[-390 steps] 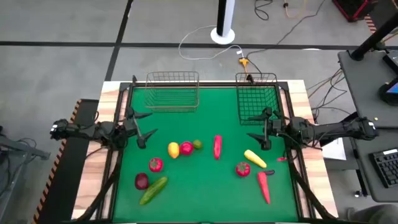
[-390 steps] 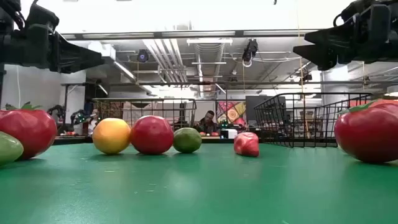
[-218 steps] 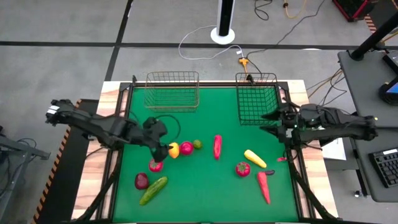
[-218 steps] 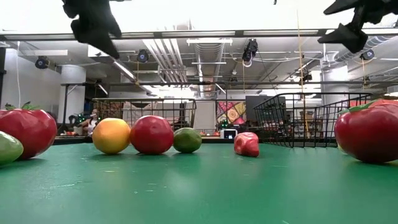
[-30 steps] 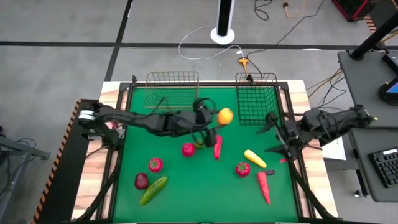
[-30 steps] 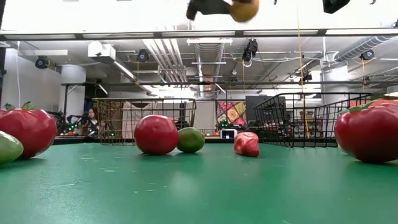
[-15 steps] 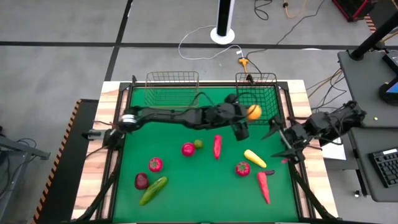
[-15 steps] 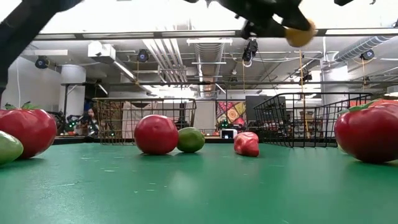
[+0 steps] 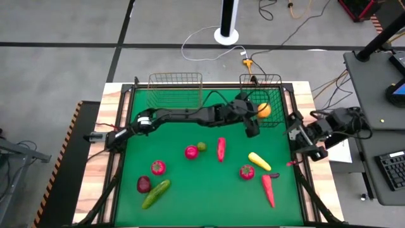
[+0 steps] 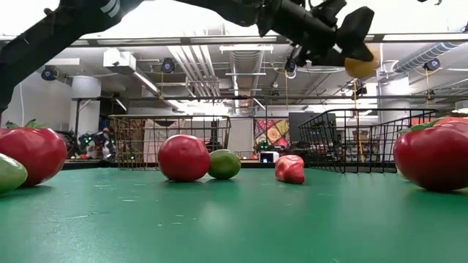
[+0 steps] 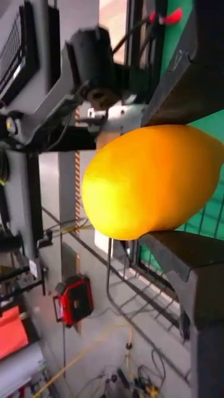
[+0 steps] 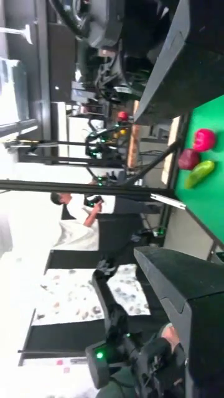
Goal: Sort produce into baskets
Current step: Put the yellow lemon into the black wire basket
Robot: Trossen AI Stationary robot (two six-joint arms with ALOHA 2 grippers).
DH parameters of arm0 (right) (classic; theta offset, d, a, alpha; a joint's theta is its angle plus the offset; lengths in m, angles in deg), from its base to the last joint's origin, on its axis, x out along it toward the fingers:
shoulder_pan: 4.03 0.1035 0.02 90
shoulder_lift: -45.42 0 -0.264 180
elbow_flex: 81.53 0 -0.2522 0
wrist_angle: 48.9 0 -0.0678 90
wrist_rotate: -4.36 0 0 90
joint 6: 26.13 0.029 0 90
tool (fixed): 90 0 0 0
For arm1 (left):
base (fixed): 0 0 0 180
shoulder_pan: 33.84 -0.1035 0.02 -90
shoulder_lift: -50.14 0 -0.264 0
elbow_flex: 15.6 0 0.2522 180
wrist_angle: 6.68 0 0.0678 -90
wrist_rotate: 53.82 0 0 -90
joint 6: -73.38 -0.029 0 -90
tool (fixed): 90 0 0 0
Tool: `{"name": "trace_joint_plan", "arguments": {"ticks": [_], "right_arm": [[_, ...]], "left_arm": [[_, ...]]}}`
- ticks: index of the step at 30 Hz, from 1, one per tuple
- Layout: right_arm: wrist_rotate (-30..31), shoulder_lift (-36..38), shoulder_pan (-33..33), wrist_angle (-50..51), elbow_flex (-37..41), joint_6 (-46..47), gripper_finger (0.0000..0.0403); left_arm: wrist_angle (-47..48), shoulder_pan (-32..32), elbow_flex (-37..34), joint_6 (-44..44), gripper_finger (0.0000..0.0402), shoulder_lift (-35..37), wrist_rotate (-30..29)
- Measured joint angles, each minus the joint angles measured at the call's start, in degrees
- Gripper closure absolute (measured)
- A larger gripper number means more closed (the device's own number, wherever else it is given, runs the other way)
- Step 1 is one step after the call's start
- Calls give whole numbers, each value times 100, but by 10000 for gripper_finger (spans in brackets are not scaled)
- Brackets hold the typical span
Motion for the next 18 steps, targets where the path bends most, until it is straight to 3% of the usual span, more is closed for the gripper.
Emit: {"name": "trace_joint_plan", "arguments": {"ticks": [5,8,18], "right_arm": [[0,314,0,-10,93,-163,76],[-10,415,0,6,166,-164,76],[-2,333,0,-316,166,-196,76]], "left_arm": [[-189,-28,109,-143,167,-11,317],[-848,-30,-19,-109,167,-11,629],[-1259,-90,-419,-99,167,-33,311]]}}
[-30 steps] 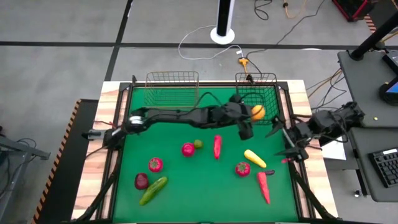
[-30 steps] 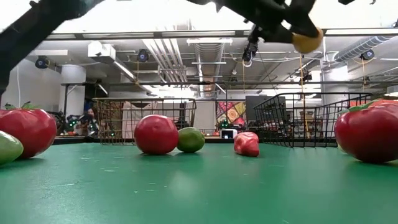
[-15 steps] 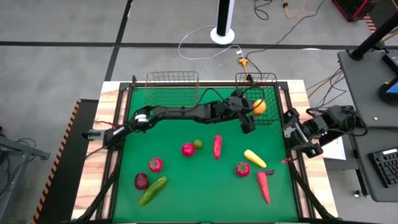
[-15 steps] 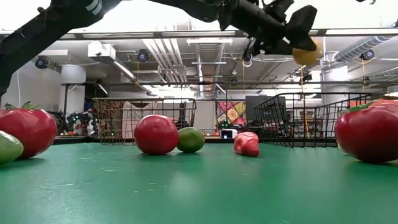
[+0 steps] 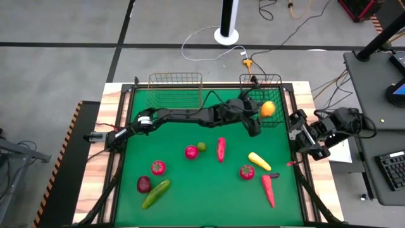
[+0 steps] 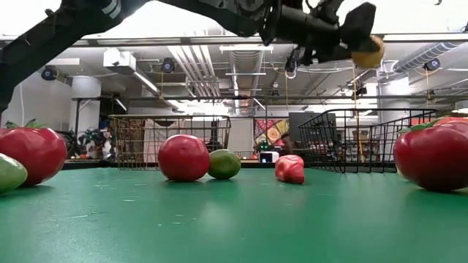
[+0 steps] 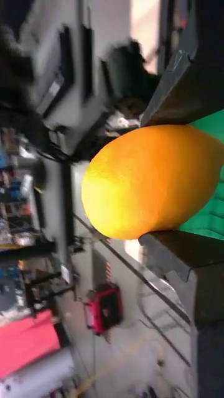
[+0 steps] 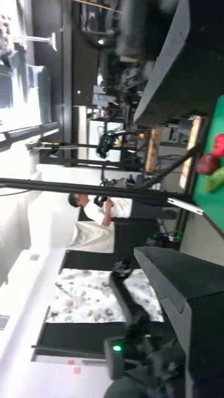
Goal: Sort produce into baskets
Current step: Put the yellow lemon into the black wire basket, then put the top red chili pepper into the gold wire basket
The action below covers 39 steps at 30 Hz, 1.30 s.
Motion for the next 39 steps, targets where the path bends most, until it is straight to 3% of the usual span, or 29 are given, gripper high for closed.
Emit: {"name": "trace_joint_plan", "arguments": {"ticks": [7,22,26,29,32,35,39], "right_arm": [[8,-9,0,1,0,40,76],[264,-96,0,-3,0,68,76],[700,-130,0,53,0,126,76],[1543,-274,0,266,-49,473,76],[2523,-692,-4,944,-291,932,76],[2901,-1301,-2,1288,-588,1302,76],[3096,-2233,-3,1408,-1084,1809,76]], "left_arm": [[1223,-173,-134,692,167,0,-698],[1923,-276,-134,990,114,0,-511],[1936,-275,-134,741,109,0,-511],[2014,-244,-135,525,109,79,-493],[2190,-156,-141,353,116,376,-470],[2678,6,-135,223,127,824,-514],[3539,392,-383,130,144,1438,-1625]]}}
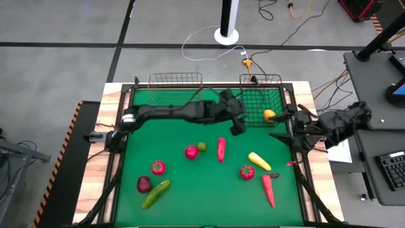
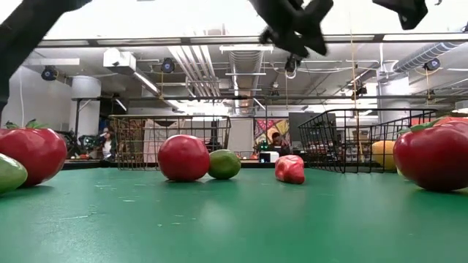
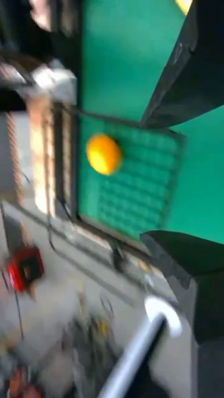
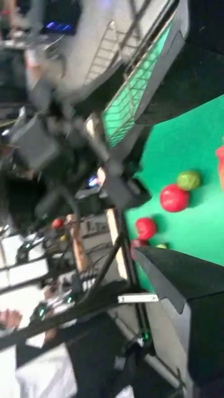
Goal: Sort produce into baskets
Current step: Put the top red chili pepper into the gold wire basket
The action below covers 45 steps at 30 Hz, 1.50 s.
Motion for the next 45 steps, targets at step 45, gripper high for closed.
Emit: {"name": "trace_joint_plan", "arguments": {"ticks": [45], "right_arm": [[-297,-8257,-399,3679,-5884,2058,76]], "left_arm": [[-811,3861,-6431,4579,201,5021,-2895]]}}
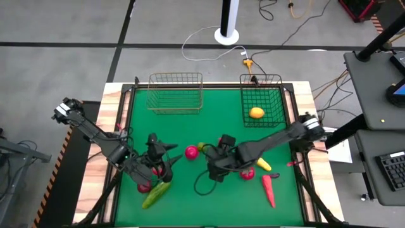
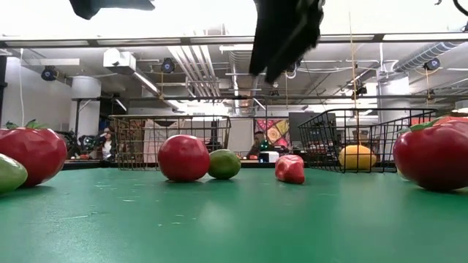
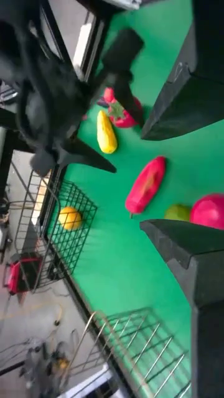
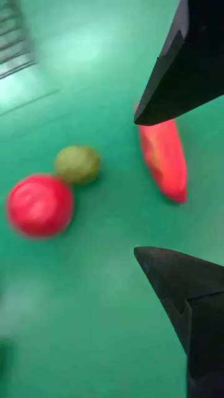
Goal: Sort produce into baskets
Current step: Put the top red chili pepper into the gold wire basket
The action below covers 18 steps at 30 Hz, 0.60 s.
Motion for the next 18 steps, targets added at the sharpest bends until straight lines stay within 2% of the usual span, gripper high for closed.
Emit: {"name": "trace_joint_plan", "arguments": {"ticks": [8,14,18], "right_arm": [[-185,-620,-575,2006,-546,2228,76],[-400,-661,-750,1580,-205,2741,76],[-664,-641,-743,1070,176,2959,76]], "left_arm": [[389,-4,0,-539,201,104,-148],[1400,-4,0,-230,201,249,-155],[1688,-2,0,-48,201,278,-157]]}}
